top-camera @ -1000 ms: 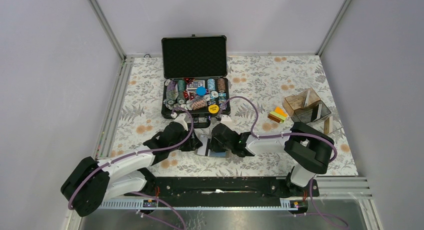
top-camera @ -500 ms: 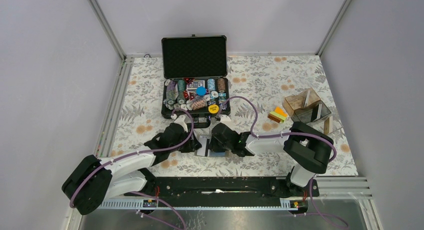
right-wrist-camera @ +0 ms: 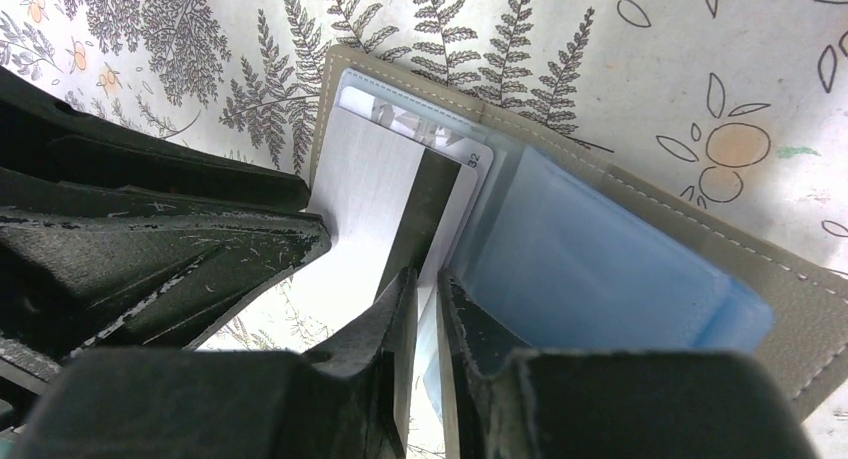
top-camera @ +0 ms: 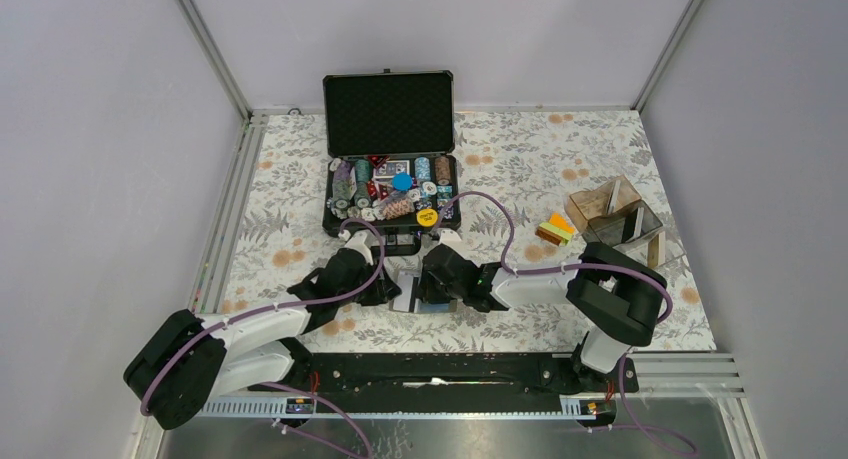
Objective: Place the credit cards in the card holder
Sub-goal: Pick up the credit card from the card holder.
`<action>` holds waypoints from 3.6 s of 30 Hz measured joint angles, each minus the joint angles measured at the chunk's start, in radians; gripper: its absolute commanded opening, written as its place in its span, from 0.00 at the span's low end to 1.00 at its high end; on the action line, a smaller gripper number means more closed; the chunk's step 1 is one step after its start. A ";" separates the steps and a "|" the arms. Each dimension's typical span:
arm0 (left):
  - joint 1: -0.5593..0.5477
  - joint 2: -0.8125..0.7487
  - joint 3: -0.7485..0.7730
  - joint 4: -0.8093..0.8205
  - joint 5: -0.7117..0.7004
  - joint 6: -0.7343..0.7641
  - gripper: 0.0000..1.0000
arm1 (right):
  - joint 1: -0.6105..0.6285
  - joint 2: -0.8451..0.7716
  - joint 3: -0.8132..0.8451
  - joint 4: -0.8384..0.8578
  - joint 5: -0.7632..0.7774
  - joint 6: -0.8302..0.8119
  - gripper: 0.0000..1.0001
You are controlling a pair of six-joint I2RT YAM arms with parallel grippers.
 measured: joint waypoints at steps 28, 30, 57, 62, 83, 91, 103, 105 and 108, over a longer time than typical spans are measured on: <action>-0.005 -0.149 -0.025 -0.038 0.011 -0.068 0.00 | 0.001 -0.124 -0.013 0.005 0.005 -0.018 0.35; -0.005 -0.158 -0.034 -0.040 0.014 -0.075 0.00 | 0.001 -0.125 -0.013 0.004 0.005 -0.022 0.37; 0.014 -0.393 -0.115 -0.054 0.037 -0.105 0.00 | -0.061 -0.259 -0.182 0.062 -0.032 -0.031 0.55; 0.017 -0.525 -0.124 -0.061 0.036 -0.105 0.00 | -0.163 -0.465 -0.235 0.064 -0.083 -0.107 0.57; 0.020 -0.677 -0.099 0.040 0.156 -0.121 0.00 | -0.286 -0.383 -0.310 0.459 -0.608 -0.121 0.64; 0.020 -0.676 -0.099 0.122 0.225 -0.134 0.00 | -0.286 -0.303 -0.263 0.570 -0.731 -0.090 0.46; 0.026 -0.655 -0.091 0.108 0.250 -0.123 0.48 | -0.286 -0.298 -0.263 0.698 -0.793 -0.013 0.00; 0.025 -0.630 -0.084 0.111 0.274 -0.115 0.56 | -0.286 -0.298 -0.263 0.712 -0.798 -0.009 0.00; 0.026 -0.589 -0.080 0.127 0.318 -0.118 0.48 | -0.286 -0.299 -0.263 0.725 -0.821 -0.003 0.00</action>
